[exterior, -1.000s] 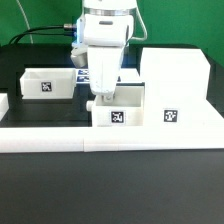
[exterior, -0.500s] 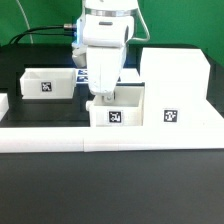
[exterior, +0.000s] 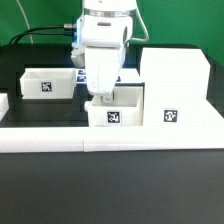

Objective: Assemble drawer

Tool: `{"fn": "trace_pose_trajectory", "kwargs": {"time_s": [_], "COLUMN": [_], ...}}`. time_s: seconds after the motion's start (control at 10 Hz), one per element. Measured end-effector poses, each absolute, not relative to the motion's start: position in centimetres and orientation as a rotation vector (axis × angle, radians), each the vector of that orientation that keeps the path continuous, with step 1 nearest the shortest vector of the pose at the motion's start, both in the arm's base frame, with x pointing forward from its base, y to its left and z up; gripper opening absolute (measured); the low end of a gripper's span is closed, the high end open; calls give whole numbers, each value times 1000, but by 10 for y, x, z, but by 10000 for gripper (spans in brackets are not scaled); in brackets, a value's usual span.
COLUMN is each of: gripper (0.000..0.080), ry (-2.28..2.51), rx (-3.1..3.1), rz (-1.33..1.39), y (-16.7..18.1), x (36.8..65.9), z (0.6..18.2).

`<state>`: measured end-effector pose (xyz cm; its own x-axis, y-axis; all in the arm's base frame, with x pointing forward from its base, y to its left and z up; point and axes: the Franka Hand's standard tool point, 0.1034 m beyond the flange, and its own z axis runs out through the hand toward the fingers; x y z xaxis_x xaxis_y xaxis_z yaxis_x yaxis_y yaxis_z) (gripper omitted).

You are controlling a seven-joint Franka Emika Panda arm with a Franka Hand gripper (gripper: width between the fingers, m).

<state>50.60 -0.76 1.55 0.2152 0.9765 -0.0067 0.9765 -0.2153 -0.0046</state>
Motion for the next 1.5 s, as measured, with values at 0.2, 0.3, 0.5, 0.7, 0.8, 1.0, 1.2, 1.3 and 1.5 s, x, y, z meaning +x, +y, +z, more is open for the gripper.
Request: {"fn": "trace_pose_trajectory", "kwargs": {"time_s": [0.2,0.3,0.5,0.7,0.8,1.0,1.2,1.3,1.5], "gripper": [46,46,46,46,46,46,46,46,46], "ry": [1967,1965,1961,1964,1965,1964,1955,1945,1925], "rx": [2450,2446,2448,2447,2446,2446,2453,2462,2478], "rz": [-15,-5,-5,-6,-5,-3,-3,-4,-2], "y": [-8,-8,-9,-8,-7,-4,-3,-3,-2], "x": [506,507,509,509,510,510,510,510,509], "z": [15,16,17,17,17,17,17,16,15]}}
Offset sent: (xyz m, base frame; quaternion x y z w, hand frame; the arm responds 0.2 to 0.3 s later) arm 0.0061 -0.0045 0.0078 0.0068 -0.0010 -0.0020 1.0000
